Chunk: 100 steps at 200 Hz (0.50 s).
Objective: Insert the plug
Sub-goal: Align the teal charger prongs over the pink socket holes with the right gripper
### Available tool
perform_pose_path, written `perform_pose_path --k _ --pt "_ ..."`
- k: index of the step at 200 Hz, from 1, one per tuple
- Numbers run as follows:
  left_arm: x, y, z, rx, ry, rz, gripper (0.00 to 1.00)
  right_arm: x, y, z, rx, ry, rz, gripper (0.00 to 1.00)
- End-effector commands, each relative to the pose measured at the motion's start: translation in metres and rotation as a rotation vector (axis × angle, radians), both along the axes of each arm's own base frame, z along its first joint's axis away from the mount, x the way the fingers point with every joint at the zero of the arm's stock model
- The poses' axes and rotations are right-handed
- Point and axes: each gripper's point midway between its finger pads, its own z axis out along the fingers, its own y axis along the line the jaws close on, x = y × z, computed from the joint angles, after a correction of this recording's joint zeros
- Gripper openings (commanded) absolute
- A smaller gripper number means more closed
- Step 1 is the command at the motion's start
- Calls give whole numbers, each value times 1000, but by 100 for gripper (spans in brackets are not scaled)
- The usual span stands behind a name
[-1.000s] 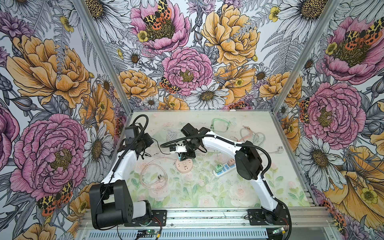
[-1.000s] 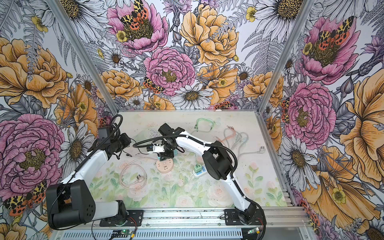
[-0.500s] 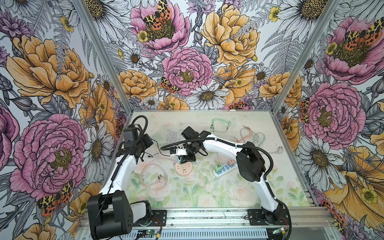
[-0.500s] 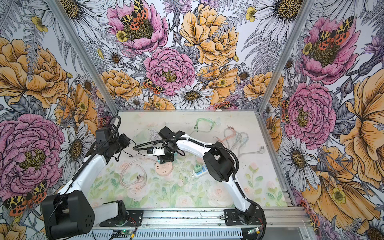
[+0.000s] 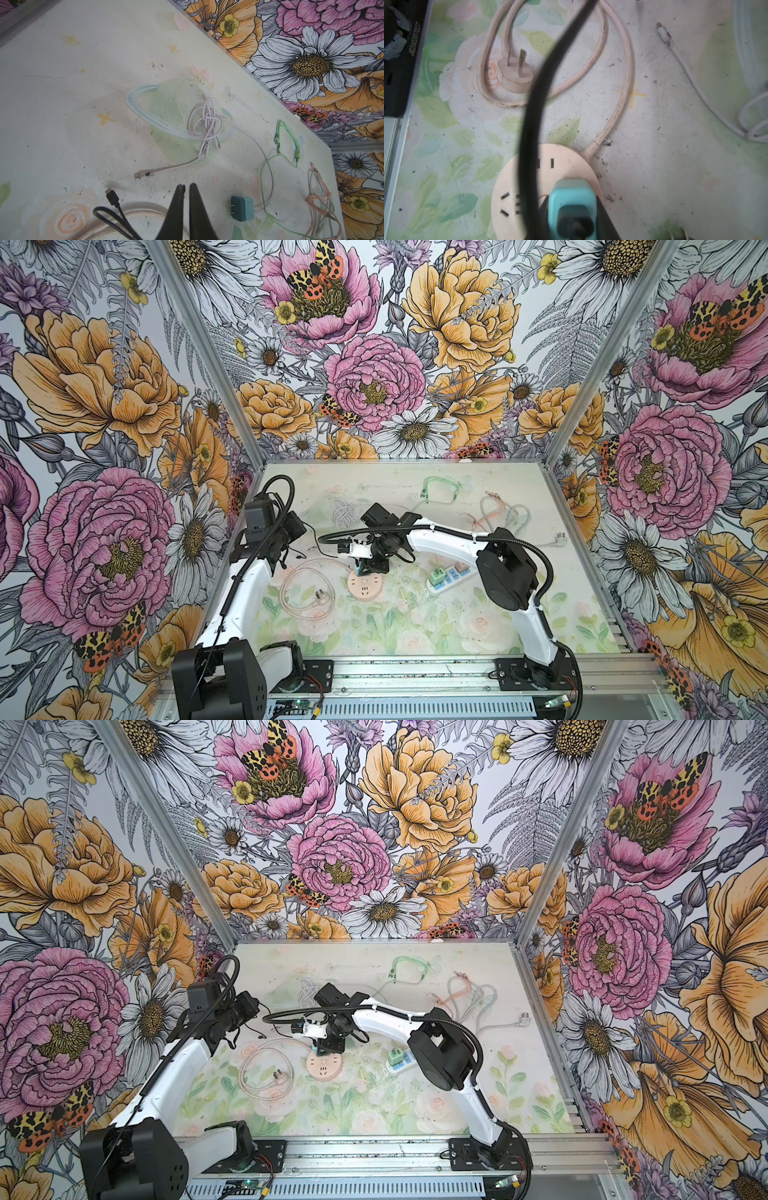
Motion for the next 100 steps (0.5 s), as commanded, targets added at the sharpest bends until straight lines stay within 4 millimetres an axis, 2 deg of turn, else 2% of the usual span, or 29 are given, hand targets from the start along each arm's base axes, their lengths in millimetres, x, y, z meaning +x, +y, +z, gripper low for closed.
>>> perform_pose_path --k 1,57,100 --pt "-6 0 0 -8 -3 -4 10 -15 -7 -25 -30 37 -74 0" --pt "-8 -1 0 -17 -4 -7 10 -20 -18 -48 -43 26 -86 0" --pt "-10 -2 -2 -29 0 -2 10 -19 -35 -67 -95 -20 -100 0"
